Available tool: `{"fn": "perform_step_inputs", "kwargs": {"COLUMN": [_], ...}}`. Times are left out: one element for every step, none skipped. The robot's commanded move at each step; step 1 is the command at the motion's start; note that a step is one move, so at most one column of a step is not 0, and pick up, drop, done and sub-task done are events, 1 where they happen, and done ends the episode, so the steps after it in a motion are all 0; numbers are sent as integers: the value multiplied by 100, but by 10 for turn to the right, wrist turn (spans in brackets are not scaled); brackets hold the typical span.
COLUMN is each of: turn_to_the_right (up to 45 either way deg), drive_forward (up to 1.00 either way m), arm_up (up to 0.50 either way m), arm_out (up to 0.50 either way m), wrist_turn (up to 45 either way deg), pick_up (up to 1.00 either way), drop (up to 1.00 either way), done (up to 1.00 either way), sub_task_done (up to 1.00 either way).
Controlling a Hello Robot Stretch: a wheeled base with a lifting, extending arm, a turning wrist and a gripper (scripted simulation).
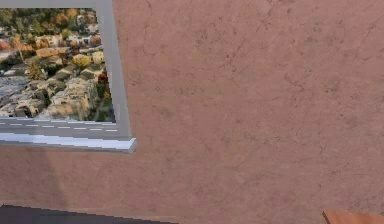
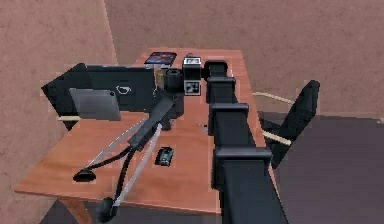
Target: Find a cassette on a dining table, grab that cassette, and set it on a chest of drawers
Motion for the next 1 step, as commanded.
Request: {"fn": "perform_step_inputs", "kwargs": {"turn_to_the_right": [0], "drive_forward": [0], "arm_up": [0], "arm_out": [0], "wrist_turn": [450], "pick_up": [0], "drop": [0], "done": [0], "sub_task_done": [0]}}
